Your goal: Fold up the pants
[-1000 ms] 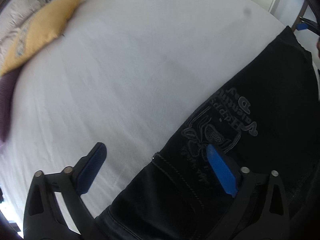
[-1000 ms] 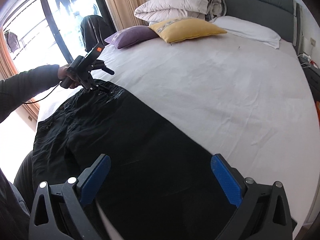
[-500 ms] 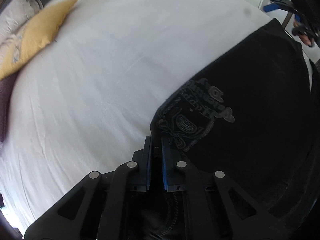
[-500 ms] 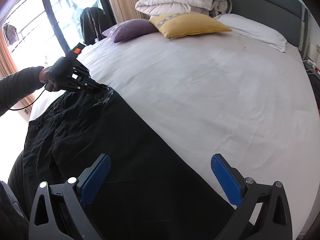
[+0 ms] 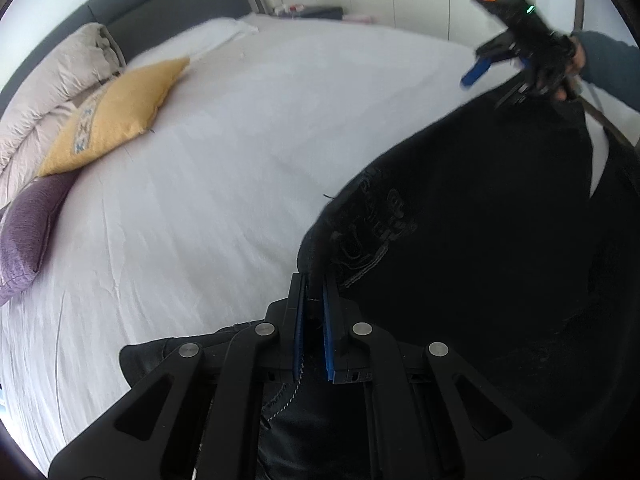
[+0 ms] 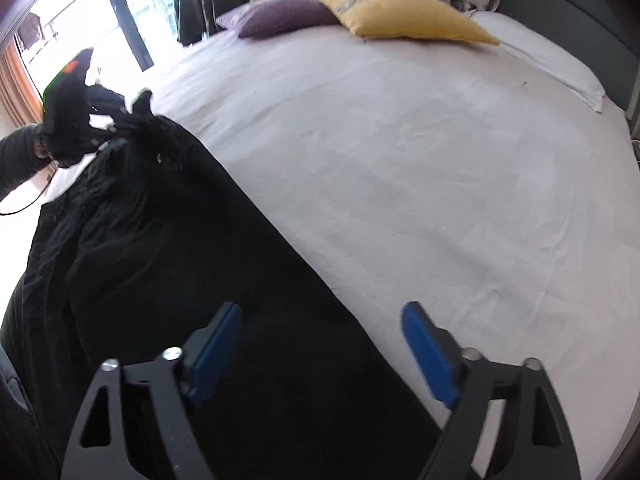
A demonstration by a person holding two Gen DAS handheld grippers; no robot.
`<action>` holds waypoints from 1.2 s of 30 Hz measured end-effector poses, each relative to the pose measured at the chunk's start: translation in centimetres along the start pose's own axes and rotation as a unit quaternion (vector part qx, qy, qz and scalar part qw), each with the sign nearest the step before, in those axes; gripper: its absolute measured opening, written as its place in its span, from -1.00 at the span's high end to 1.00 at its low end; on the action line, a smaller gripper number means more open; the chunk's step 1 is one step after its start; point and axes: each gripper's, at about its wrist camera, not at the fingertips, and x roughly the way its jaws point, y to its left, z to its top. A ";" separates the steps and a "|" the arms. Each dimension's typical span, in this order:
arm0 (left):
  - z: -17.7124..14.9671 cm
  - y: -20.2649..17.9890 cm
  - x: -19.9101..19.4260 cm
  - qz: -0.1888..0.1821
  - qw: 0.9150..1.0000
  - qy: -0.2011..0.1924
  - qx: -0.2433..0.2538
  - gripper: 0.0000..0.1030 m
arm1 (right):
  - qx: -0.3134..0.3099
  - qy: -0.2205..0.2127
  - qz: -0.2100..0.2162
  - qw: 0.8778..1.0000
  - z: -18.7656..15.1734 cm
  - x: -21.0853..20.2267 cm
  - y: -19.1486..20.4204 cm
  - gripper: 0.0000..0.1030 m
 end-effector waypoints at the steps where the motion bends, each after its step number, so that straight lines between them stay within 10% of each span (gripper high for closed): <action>1: 0.1 0.1 -0.3 0.005 1.000 -0.006 0.001 0.88 | -0.001 0.008 0.004 1.000 0.1 0.4 -0.2 -0.49; 5: -0.8 -0.9 -1.5 0.010 1.000 -0.011 0.009 0.88 | -0.007 0.025 0.012 1.000 0.2 1.3 -0.3 -0.29; 8: -1.0 -0.8 -0.9 0.014 1.000 -0.009 0.007 0.88 | -0.024 0.041 -0.002 0.999 0.6 2.0 0.4 0.40; 12: -0.7 -0.8 -1.2 0.017 1.000 -0.019 0.001 0.88 | -0.053 0.057 -0.025 0.997 0.8 1.7 2.0 0.81; 24: -3.2 -4.0 -8.6 0.030 0.998 -0.059 -0.022 0.88 | -0.088 -0.023 -0.129 0.987 -2.2 -7.7 10.7 0.89; 36: -13.6 -13.6 -17.5 0.036 0.996 -0.070 -0.039 0.87 | -0.048 -0.066 -0.168 0.982 -10.4 -12.4 23.9 0.91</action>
